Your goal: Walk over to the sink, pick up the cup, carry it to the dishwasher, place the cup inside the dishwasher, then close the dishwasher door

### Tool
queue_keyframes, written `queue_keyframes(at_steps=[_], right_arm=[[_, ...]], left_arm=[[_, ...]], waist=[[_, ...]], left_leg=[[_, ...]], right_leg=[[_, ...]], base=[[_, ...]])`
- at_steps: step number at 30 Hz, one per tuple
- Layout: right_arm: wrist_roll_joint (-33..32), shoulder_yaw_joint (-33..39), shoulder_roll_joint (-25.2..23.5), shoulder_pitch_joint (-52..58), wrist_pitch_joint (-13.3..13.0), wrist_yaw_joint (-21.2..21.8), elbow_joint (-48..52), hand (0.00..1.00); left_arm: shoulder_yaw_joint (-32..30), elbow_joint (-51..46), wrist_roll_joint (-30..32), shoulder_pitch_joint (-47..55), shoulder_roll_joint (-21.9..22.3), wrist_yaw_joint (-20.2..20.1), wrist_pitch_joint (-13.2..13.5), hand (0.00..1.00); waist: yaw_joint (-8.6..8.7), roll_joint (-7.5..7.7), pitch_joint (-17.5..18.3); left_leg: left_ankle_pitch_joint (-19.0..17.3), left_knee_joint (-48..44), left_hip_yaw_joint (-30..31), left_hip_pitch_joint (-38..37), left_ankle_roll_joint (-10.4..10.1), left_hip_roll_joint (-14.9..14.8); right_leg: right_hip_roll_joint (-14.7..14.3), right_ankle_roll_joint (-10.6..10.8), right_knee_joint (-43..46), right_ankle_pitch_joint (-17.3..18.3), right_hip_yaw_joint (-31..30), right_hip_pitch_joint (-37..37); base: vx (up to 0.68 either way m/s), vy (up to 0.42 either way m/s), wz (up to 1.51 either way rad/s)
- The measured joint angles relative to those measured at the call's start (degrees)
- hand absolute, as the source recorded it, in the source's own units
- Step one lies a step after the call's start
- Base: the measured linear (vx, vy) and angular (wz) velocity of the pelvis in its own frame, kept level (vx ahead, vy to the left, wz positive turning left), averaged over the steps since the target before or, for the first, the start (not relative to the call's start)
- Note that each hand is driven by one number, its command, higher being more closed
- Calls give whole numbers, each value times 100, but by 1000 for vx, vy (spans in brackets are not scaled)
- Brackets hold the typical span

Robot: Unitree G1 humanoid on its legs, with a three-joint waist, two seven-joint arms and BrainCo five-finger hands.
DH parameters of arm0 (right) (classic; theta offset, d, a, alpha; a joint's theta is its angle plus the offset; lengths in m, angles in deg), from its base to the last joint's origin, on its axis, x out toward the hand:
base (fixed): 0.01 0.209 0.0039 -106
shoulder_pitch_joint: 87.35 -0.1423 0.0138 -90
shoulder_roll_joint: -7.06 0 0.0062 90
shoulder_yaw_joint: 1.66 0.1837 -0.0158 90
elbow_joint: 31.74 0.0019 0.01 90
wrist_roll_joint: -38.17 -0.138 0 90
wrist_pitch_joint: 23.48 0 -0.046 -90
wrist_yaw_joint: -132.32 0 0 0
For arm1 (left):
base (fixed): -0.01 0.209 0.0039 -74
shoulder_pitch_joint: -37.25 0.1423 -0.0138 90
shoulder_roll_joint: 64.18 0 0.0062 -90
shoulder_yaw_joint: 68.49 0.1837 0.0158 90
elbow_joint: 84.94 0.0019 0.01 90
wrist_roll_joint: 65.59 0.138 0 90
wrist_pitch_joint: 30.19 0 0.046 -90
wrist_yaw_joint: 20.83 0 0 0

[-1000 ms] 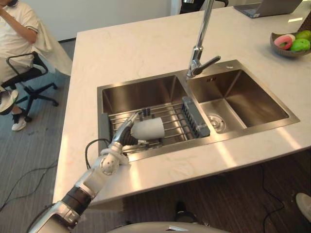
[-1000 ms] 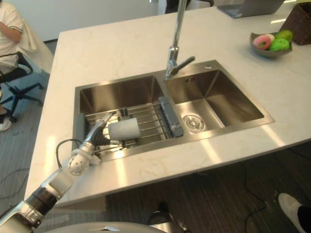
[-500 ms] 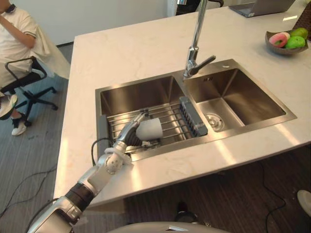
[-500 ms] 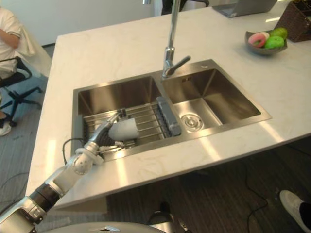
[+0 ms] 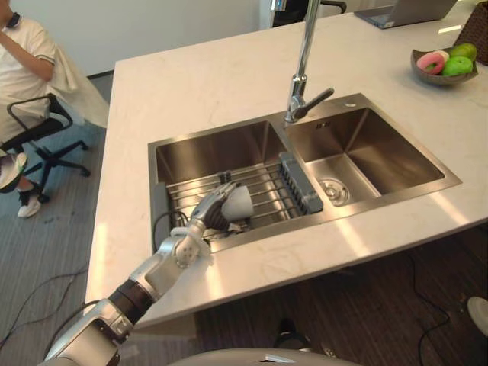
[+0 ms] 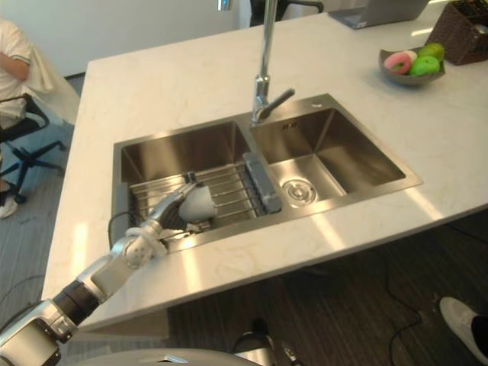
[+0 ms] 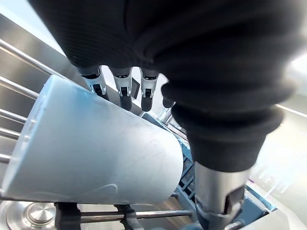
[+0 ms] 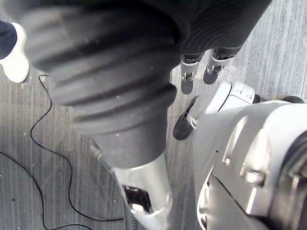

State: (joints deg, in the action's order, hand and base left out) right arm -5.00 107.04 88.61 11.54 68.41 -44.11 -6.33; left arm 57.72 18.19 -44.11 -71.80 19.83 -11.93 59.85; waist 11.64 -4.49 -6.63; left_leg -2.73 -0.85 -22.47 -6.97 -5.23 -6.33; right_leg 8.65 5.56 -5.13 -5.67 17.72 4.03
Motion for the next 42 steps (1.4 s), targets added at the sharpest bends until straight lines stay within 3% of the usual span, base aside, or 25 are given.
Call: queue_keyframes(at_steps=[15, 20, 26, 36, 42], right_arm=[[-44, -9, 13, 0, 71, 5, 2, 0], [-44, -23, 11, 0, 79, 2, 3, 0], [-42, -50, 8, 0, 85, 1, 3, 0], [-42, -52, 4, 20, 80, 9, 2, 0], [-43, -54, 2, 15, 76, 13, 3, 0]], left_arm=[[-390, 340, 13, 7, 73, -337, -84, 0], [-469, 382, -421, -5, 73, -639, -207, 0], [-490, 468, -547, -59, 110, -668, -353, 0], [-450, 558, 857, -157, 201, -610, -224, 0], [-379, 570, 1499, -168, 263, -816, -539, 0]], waist=[[4, -46, 22], [6, -45, 23], [4, -30, 29], [5, -4, 42], [24, 18, 54]], left_leg=[[-37, 9, 39, 0, -48, -12], [-20, 8, 40, -3, -16, -7], [-17, 7, 44, -8, -11, -4], [-30, 8, 57, -8, -34, -4], [-30, 8, 63, -8, -35, -3]], right_leg=[[-19, 15, 0, 25, -2, -7], [-18, 15, 0, 25, -3, -6], [-15, 15, 0, 25, -2, -1], [-14, 20, 0, 28, -1, -1], [-15, 20, 0, 28, -6, -4]], base=[[0, 0, 0], [0, 0, 0], [0, 0, 0], [0, 0, 0], [0, 0, 0]])
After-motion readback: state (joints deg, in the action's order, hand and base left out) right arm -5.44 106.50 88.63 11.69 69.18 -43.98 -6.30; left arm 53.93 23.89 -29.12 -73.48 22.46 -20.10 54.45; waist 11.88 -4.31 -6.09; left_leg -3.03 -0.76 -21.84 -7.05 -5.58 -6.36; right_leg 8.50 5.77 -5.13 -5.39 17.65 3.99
